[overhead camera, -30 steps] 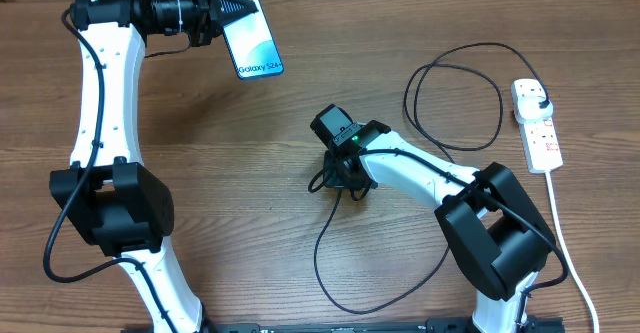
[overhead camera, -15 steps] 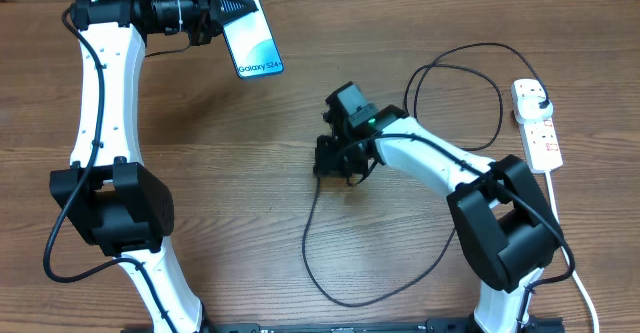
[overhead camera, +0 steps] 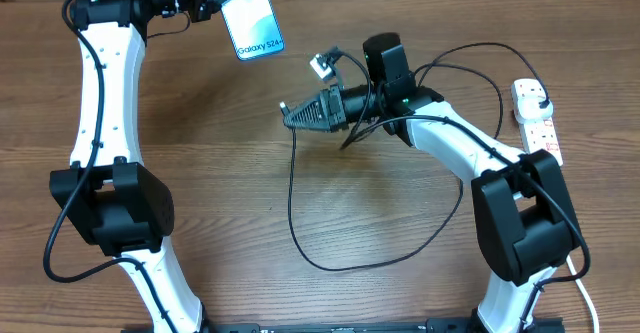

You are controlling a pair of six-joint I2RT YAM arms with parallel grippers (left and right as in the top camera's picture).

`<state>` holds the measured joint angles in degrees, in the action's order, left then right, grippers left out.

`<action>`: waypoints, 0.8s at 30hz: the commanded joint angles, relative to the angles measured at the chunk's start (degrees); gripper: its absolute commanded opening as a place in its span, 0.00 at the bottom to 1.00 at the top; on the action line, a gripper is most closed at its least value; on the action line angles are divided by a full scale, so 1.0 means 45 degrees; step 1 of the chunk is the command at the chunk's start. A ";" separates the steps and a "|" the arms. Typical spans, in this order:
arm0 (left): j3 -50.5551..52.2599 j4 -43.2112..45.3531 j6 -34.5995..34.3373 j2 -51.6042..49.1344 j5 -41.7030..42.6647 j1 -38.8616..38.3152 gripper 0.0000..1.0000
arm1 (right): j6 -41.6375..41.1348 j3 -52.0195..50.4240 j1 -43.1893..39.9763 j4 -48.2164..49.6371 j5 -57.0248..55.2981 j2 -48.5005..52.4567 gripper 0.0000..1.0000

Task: Plug charger to phone and switch on socket
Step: 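Grasp the USB-C plug with the right gripper and lift it, then push the plug into the phone's bottom port with the right gripper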

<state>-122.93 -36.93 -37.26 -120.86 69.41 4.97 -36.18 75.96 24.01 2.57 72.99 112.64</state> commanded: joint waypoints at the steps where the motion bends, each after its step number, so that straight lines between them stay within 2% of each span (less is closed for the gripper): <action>1: -0.0287 0.0991 -0.1112 0.0359 0.0937 -0.0024 0.04 | -0.3351 0.0209 -0.0034 0.2361 0.0957 -0.0486 0.04; 7: -0.0291 0.1564 -0.1574 0.0359 0.1156 -0.0024 0.04 | -0.9588 0.0209 -0.0034 1.0015 0.0646 -0.0486 0.04; 9: -0.0291 0.1579 -0.1758 0.0359 0.1214 -0.0029 0.04 | -1.0394 0.0209 -0.0034 1.0909 0.0253 -0.0486 0.04; 13: -0.0287 0.1700 -0.1826 0.0359 0.1632 -0.0058 0.04 | -1.1317 0.0209 -0.0029 1.1016 -0.0879 -0.0486 0.04; 24: -0.0291 0.2273 -0.2501 0.0359 0.1569 -0.0568 0.04 | -1.1191 0.0209 -0.0029 1.1035 -0.1656 -0.0486 0.04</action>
<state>-122.93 -27.11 -46.04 -120.86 74.76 2.96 -86.59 76.14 24.01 51.75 67.02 111.92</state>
